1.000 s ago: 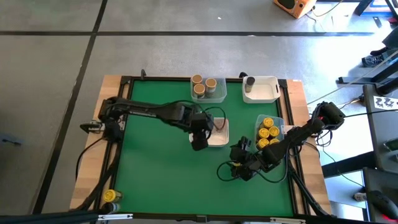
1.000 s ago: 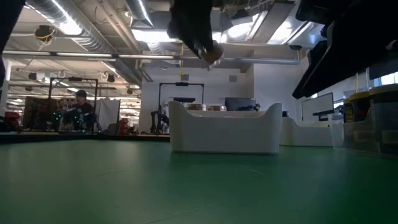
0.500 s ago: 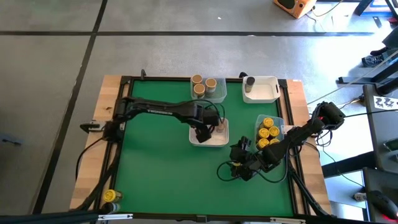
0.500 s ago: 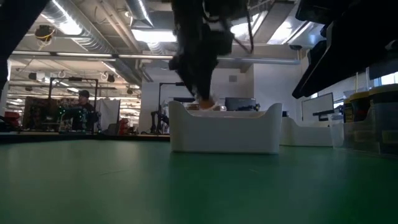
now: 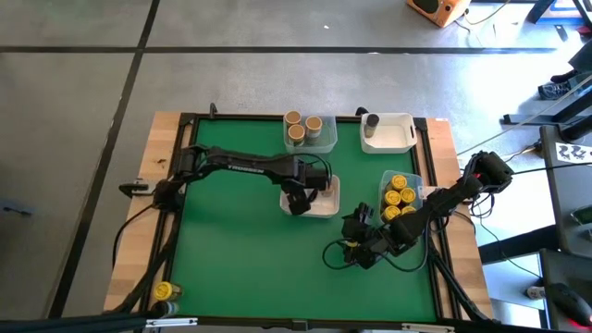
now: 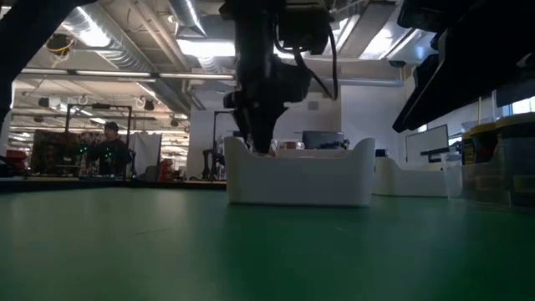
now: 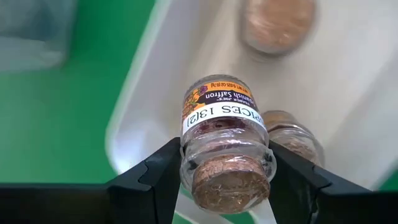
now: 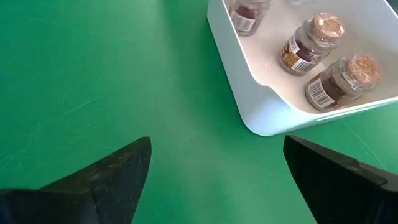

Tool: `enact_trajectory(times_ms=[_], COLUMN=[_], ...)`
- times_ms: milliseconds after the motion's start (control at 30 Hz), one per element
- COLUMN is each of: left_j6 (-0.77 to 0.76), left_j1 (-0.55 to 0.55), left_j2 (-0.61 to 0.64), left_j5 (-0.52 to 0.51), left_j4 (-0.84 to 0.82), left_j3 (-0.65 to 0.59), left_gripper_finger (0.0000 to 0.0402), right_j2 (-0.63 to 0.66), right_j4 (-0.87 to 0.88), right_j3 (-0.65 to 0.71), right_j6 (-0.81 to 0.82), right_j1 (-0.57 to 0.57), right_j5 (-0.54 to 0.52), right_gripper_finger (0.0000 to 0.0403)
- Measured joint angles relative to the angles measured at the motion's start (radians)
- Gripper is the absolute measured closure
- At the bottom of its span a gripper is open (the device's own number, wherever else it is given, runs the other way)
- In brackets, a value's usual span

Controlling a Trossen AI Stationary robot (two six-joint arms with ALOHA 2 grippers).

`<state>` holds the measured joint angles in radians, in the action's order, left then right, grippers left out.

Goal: Sort spices by type
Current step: Put the brown seasoning bottle into the bottom white bin, then put the yellow seasoning can into the bottom transparent bin

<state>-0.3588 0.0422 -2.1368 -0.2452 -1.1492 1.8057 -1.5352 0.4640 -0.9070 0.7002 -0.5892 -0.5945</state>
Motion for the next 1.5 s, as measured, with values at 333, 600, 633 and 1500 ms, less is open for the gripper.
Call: enact_trajectory(times_ms=[333,600,633,1500], left_j6=[-0.023,-0.006,-0.005,0.021], left_j1=[0.008,0.026,0.027,0.018], left_j2=[0.0,-0.023,-0.029,-0.006], left_j5=[0.094,0.077,0.077,0.076], left_j4=[-0.016,0.006,0.012,0.031], left_j3=[0.0,-0.028,-0.032,-0.011], left_gripper_finger=[0.0212,0.0212,0.0212,0.0124], right_j2=[0.0,0.0,0.0,0.0], right_j4=[-0.001,-0.002,-0.003,0.0], right_j3=[0.0,0.0,0.0,0.0], right_j6=[0.0,0.0,0.0,0.0], right_j1=[0.0,0.0,0.0,0.0], right_j5=[-0.002,-0.019,-0.02,-0.024], right_gripper_finger=[0.0039,0.0039,0.0039,0.0039])
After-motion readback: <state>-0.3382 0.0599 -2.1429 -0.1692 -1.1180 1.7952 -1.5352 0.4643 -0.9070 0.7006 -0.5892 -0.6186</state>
